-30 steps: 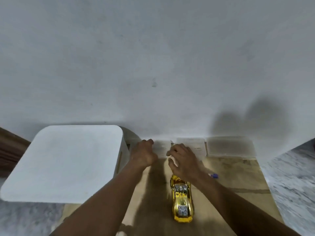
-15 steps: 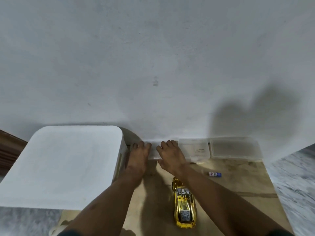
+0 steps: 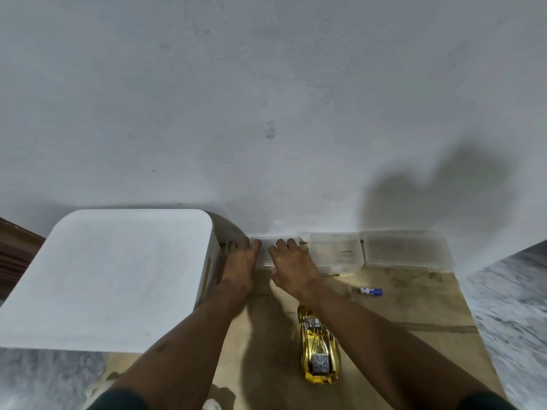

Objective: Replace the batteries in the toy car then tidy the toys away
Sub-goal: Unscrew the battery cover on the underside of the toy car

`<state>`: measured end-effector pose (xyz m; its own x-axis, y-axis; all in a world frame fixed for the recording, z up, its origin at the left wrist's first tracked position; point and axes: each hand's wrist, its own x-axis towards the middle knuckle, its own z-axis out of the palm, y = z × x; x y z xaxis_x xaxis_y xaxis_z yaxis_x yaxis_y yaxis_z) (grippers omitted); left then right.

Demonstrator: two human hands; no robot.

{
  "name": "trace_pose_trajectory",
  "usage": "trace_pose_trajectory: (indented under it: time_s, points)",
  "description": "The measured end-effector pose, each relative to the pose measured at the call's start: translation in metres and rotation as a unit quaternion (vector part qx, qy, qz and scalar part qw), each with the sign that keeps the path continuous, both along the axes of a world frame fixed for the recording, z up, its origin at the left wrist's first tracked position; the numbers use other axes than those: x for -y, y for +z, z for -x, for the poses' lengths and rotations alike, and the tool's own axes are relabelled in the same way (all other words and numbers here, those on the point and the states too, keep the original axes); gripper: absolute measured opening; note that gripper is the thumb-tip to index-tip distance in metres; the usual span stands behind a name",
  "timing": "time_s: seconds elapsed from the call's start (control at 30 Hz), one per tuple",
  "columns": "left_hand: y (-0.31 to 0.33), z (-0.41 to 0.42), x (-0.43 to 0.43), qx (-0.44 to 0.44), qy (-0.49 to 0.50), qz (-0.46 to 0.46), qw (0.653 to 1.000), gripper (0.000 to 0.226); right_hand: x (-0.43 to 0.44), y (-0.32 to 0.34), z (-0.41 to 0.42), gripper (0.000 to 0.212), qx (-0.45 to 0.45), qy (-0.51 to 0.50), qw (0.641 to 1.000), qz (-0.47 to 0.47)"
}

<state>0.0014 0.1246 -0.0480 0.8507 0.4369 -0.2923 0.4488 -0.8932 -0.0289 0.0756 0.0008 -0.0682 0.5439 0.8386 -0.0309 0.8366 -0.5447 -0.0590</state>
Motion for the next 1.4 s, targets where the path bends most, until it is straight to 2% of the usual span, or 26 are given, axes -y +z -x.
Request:
trace_pose_trajectory:
  time_s: [0.23,0.33,0.4,0.47,0.53,0.63,0.77,0.9,1.1,1.27,1.4]
  points:
    - [0.031,-0.013,-0.009,-0.044,-0.031,0.006,0.999,0.064,0.005,0.016,-0.014,0.044,0.008,0.013,1.0,-0.01]
    - [0.046,-0.021,-0.011,-0.054,-0.026,0.033,0.998,0.054,0.009,0.02,-0.016,0.049,0.009,-0.006,0.999,-0.037]
    - [0.054,-0.024,-0.013,-0.034,-0.004,0.059,0.998,0.046,0.015,0.019,-0.017,0.041,-0.013,-0.008,0.994,-0.105]
    - [0.063,-0.027,-0.014,-0.012,0.013,0.071,0.997,0.047,0.024,0.016,-0.016,0.023,-0.061,0.016,0.98,-0.191]
    - [0.069,-0.029,-0.015,0.002,0.022,0.071,0.997,0.051,0.035,0.01,-0.013,0.01,-0.096,0.058,0.969,-0.218]
    - [0.076,-0.034,-0.018,0.027,0.031,0.069,0.997,0.048,0.039,0.006,-0.008,0.015,-0.111,0.071,0.978,-0.162]
    - [0.076,-0.037,-0.023,0.04,0.041,0.085,0.995,0.051,0.02,0.013,-0.017,0.029,-0.117,-0.015,0.986,-0.117]
    - [0.075,-0.037,-0.025,0.046,0.043,0.093,0.994,0.051,-0.003,0.015,-0.026,0.023,-0.112,-0.056,0.991,-0.036]
    - [0.07,-0.037,-0.026,0.059,0.035,0.086,0.994,0.05,-0.022,0.013,-0.033,0.026,-0.05,-0.063,0.994,0.075]
    - [0.072,-0.038,-0.025,0.048,0.02,0.066,0.996,0.047,-0.029,0.009,-0.034,0.026,-0.051,-0.068,0.994,0.072]
    - [0.072,-0.037,-0.025,0.038,0.013,0.051,0.998,0.048,-0.019,0.013,-0.035,0.03,-0.109,-0.07,0.991,0.023]
